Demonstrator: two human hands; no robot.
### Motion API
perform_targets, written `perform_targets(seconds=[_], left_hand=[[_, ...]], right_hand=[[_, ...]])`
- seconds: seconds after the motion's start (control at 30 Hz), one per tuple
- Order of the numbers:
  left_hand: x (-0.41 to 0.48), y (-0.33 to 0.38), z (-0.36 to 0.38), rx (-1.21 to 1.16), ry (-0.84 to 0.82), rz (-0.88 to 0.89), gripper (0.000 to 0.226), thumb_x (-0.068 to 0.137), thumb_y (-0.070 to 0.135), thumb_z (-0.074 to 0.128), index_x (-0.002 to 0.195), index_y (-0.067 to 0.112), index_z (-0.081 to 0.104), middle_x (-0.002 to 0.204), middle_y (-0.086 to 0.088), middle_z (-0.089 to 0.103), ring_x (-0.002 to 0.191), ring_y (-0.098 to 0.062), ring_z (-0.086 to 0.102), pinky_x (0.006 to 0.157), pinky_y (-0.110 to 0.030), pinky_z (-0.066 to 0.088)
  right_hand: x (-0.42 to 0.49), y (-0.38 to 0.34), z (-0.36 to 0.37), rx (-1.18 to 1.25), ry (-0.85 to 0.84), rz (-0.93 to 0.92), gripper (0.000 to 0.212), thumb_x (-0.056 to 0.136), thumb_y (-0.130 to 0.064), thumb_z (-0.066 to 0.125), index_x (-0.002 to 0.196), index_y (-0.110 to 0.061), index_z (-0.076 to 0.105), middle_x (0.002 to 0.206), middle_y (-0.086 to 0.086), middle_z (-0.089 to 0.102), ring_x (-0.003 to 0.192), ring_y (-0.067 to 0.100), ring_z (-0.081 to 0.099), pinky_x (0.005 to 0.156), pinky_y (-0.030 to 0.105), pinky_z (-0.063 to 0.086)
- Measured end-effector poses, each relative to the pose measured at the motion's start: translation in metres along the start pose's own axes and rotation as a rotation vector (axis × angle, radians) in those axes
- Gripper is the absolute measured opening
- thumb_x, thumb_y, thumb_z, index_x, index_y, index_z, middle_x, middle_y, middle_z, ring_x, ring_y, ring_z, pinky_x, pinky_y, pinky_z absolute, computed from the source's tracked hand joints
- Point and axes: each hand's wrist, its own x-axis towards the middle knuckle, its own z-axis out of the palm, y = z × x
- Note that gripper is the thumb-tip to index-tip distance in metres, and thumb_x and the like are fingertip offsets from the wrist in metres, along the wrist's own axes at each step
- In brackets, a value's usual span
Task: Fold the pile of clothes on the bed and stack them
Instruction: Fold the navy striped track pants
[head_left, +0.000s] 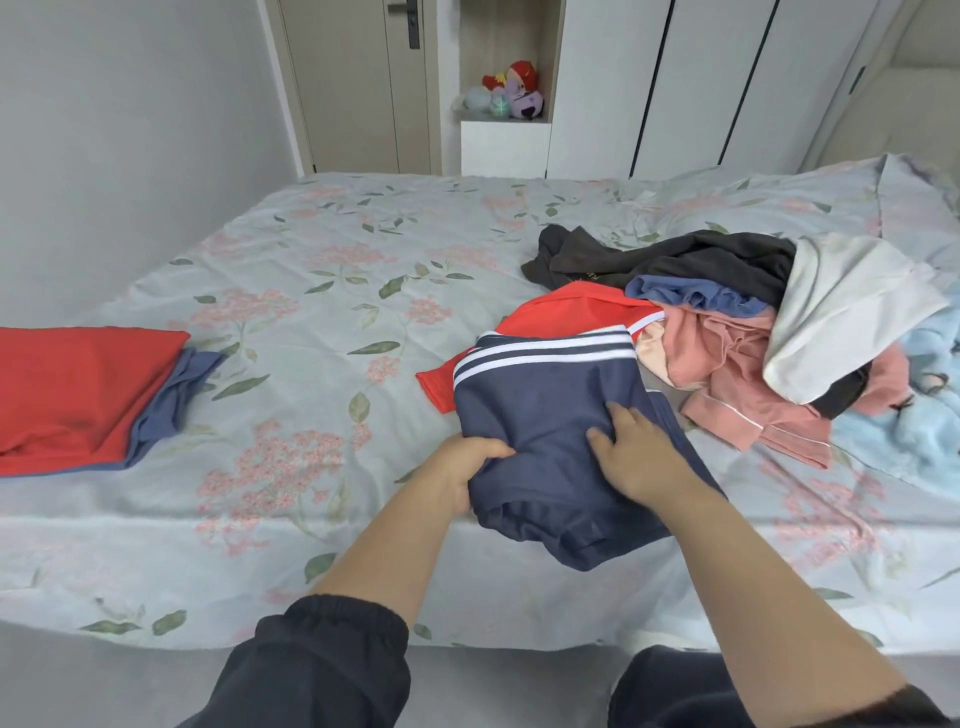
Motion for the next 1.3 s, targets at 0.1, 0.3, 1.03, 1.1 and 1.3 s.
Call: perform_targets(seconds=[0.1,0.3,1.03,1.1,1.3], left_hand=[[-0.007,0.017,-0.009,0.041,0.069,0.026,0.016,0.081,-0.003,0.06,0.095,0.004,0.064,0.08,-0.011,0.066,0.07,-0.027,0.062,0.062,-0.031,0.052],[-0.051,0.129,-0.031,0.342,0.274,0.315,0.026,0.079,-0.005,0.056,0.104,0.0,0.061,0.087,-0.014,0.061,0.074,-0.027,0.058,0.066,-0.033,0.047],[-0.07,-0.007,-0.078,1.556,0.299,0.75,0.038,0.089,0.054,0.043,0.079,0.022,0.061,0.064,0.006,0.056,0.071,-0.016,0.057,0.057,-0.029,0.033],[-0.069,-0.003,-0.091,1.211,0.436,0.666,0.045,0.093,0.052,0.04,0.066,0.022,0.057,0.061,0.006,0.057,0.066,-0.014,0.055,0.056,-0.027,0.036],[-0.044,0.013,-0.139,0.919,0.846,0.407,0.034,0.094,0.024,0.047,0.125,0.013,0.055,0.118,-0.007,0.061,0.105,-0.026,0.056,0.081,-0.031,0.042]], right_hand=[[-0.002,-0.013,0.012,0.04,-0.068,-0.015,0.059,0.099,-0.043,0.035,0.149,-0.016,0.021,0.155,0.008,0.023,0.141,0.031,0.022,0.112,0.053,0.024],[-0.011,-0.064,0.006,0.554,-0.089,-0.155,0.057,0.1,-0.032,0.042,0.15,-0.013,0.022,0.149,0.006,0.037,0.137,0.022,0.035,0.107,0.022,0.027],[-0.008,-0.076,0.032,0.58,0.078,-0.207,0.031,0.088,-0.013,0.051,0.118,-0.007,0.059,0.114,0.008,0.061,0.11,0.027,0.054,0.096,0.039,0.043],[-0.005,-0.083,0.036,0.396,0.189,-0.248,0.033,0.087,-0.013,0.054,0.118,-0.004,0.062,0.117,0.014,0.059,0.111,0.032,0.05,0.097,0.039,0.041],[0.005,-0.109,0.044,-0.158,0.33,-0.316,0.03,0.091,-0.031,0.053,0.085,-0.003,0.062,0.092,0.014,0.061,0.091,0.033,0.05,0.076,0.038,0.035]])
